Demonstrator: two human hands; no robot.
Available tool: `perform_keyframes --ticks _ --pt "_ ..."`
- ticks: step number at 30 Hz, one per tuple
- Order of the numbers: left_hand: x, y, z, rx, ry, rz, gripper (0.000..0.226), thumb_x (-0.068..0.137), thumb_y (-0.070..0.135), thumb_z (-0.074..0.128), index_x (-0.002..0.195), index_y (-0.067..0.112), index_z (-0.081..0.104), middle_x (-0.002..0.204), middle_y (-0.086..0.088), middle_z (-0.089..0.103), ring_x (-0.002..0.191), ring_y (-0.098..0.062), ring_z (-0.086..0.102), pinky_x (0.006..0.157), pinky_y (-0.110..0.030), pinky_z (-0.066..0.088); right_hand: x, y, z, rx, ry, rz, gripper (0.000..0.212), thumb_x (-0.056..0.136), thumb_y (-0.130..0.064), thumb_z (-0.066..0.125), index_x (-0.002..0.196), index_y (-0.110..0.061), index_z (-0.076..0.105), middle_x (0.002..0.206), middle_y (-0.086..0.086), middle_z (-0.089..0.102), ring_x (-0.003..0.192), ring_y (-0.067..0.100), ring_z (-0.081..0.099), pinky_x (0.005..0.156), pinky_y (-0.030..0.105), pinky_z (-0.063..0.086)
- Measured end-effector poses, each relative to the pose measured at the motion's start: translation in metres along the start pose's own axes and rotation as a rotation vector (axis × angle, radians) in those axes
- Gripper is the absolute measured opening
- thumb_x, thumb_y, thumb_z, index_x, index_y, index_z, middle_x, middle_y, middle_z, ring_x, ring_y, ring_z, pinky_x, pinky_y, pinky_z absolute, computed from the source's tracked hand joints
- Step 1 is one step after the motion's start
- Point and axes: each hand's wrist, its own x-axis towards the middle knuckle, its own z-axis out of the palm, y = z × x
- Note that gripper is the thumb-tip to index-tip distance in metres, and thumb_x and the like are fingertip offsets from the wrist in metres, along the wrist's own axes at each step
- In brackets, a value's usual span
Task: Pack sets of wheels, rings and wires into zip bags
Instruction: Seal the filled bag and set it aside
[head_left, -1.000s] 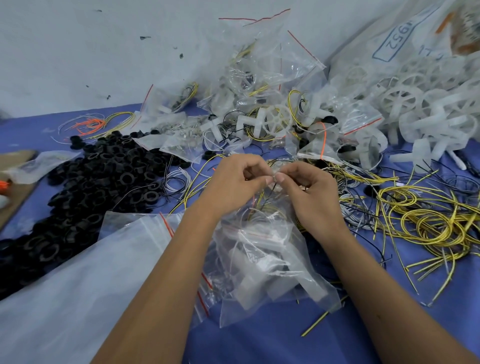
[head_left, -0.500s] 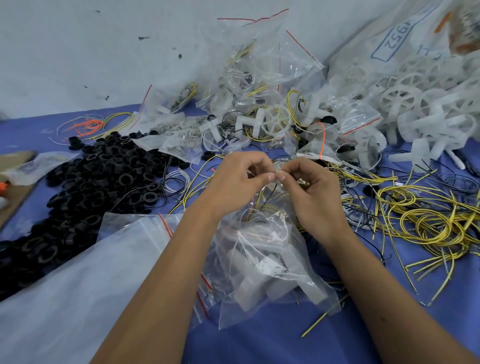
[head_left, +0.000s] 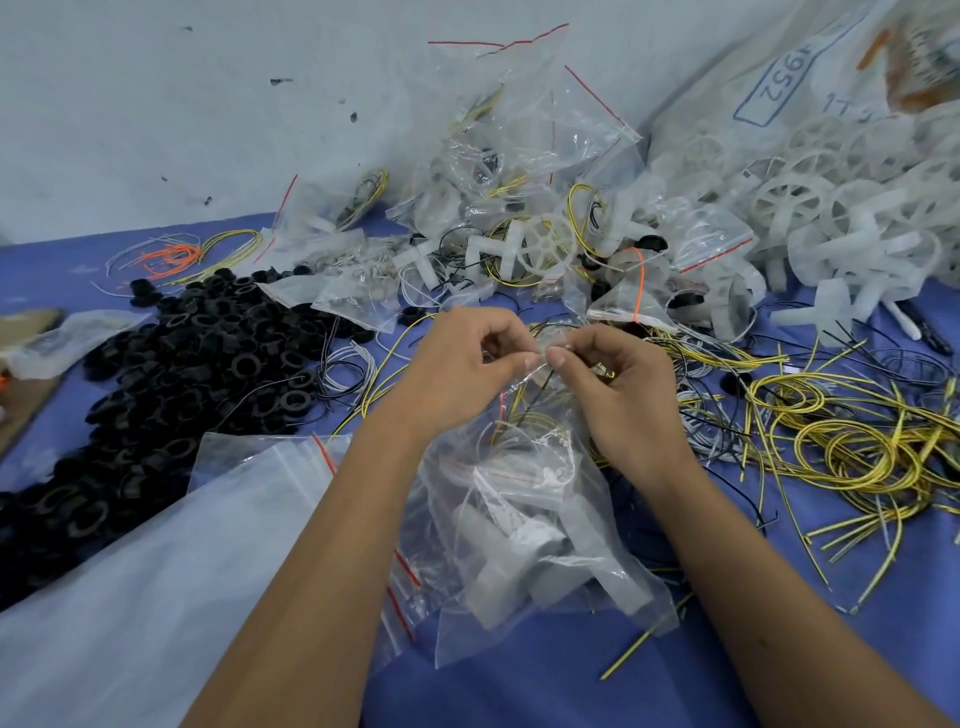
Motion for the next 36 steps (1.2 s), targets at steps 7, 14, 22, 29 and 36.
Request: perform_keyframes --ticks 7,14,22,29,36 --pt "-0.001 0.001 -0.001 0.028 -0.039 -0.012 0.001 0.09 0.012 0.076 0.09 0.011 0.077 0.081 -0.005 0.072 0.073 -0.013 0.064 0.076 -0.035 0.054 0.001 0.001 -0.001 0.001 -0.018 0.0 0.007 0.091 -0.01 0.074 0.085 -0.015 0.075 0.076 -0.012 0.072 0.07 0.003 0.063 0.069 0.015 0.047" --pt "-0.001 0.005 -0.002 0.01 -0.008 -0.021 0.005 0.088 0.01 0.078 0.083 0.01 0.078 0.074 -0.002 0.073 0.066 -0.011 0.064 0.069 -0.034 0.053 0.001 0.001 -0.001 0.046 -0.021 0.012 0.011 0.092 -0.009 0.073 0.082 -0.013 0.072 0.068 -0.018 0.066 0.061 -0.003 0.057 0.062 0.009 0.041" --pt "-0.001 0.005 -0.008 -0.046 -0.039 -0.066 0.004 0.084 0.011 0.082 0.083 0.011 0.079 0.078 -0.007 0.074 0.071 -0.015 0.066 0.071 -0.034 0.055 0.002 0.002 -0.001 0.09 -0.056 -0.019 0.014 0.089 -0.008 0.077 0.083 -0.021 0.076 0.081 -0.004 0.076 0.075 0.013 0.07 0.073 0.022 0.053" --pt "-0.004 0.004 -0.011 -0.048 -0.04 -0.061 0.008 0.082 0.005 0.083 0.079 0.009 0.077 0.073 -0.004 0.071 0.068 -0.012 0.063 0.07 -0.034 0.054 0.001 0.004 -0.003 0.127 -0.06 0.004 0.014 0.088 -0.009 0.077 0.083 -0.023 0.078 0.081 -0.001 0.077 0.075 0.013 0.07 0.071 0.023 0.055" --pt "-0.004 0.007 -0.012 -0.05 -0.056 -0.068 0.007 0.083 0.007 0.083 0.08 0.011 0.078 0.074 -0.005 0.073 0.069 -0.015 0.065 0.069 -0.037 0.055 0.001 0.005 -0.002 0.127 -0.084 0.059 0.005 0.087 -0.014 0.079 0.091 -0.017 0.081 0.085 0.0 0.079 0.084 0.026 0.075 0.078 0.044 0.06"
